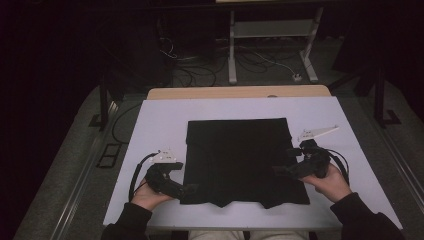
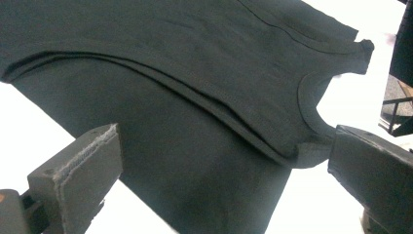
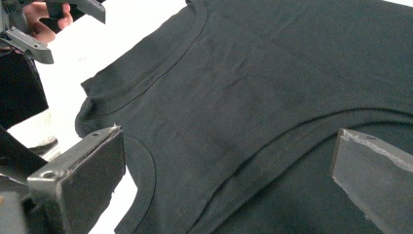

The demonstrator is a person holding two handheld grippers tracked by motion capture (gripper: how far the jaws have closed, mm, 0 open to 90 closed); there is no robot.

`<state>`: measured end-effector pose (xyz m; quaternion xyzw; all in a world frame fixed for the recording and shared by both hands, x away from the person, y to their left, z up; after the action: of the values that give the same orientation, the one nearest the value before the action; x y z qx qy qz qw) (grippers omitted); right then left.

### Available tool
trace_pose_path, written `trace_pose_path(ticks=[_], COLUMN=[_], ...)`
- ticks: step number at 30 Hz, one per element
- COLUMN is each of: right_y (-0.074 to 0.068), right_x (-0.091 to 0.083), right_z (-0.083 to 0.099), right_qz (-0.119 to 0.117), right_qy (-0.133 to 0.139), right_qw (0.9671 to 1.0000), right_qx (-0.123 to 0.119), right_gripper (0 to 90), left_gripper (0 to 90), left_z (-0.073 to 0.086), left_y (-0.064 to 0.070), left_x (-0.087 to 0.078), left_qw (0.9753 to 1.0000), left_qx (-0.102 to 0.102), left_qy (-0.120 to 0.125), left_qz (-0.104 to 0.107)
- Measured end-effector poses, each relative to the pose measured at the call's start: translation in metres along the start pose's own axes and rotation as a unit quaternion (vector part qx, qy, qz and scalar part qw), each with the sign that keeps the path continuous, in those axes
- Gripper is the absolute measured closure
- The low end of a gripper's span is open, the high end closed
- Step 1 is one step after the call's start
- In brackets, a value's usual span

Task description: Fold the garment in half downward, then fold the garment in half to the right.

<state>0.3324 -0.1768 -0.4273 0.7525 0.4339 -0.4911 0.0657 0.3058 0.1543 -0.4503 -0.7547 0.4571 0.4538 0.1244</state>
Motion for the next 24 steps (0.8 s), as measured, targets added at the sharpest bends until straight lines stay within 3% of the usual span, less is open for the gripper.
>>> trace_pose_path(ticks=[24], right_y=[0.0], right_x=[0.015], right_z=[-0.057], right_qz=[0.01], right_qy=[0.004], right_qw=[0.9994], right_qx=[-0.033], right_gripper=[0.0], left_gripper=[0.0], left_z=[0.014], left_y=[-0.008], left_x=[-0.007], left_qw=[0.9997], left_qx=[-0.012], left_qy=[0.013], left_qz=[-0.019])
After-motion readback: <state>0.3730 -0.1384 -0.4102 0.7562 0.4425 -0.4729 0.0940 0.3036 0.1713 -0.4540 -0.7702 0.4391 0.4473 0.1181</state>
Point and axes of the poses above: each handheld gripper's, and its own axes: x roughly forward along the jaws, z roughly out of its underside, y roughly to its right, the point moved 7 cm from there along x, roughly forward along the jaws, and after that the axes turned 15 degrees about -y, right-handed, at the moved point
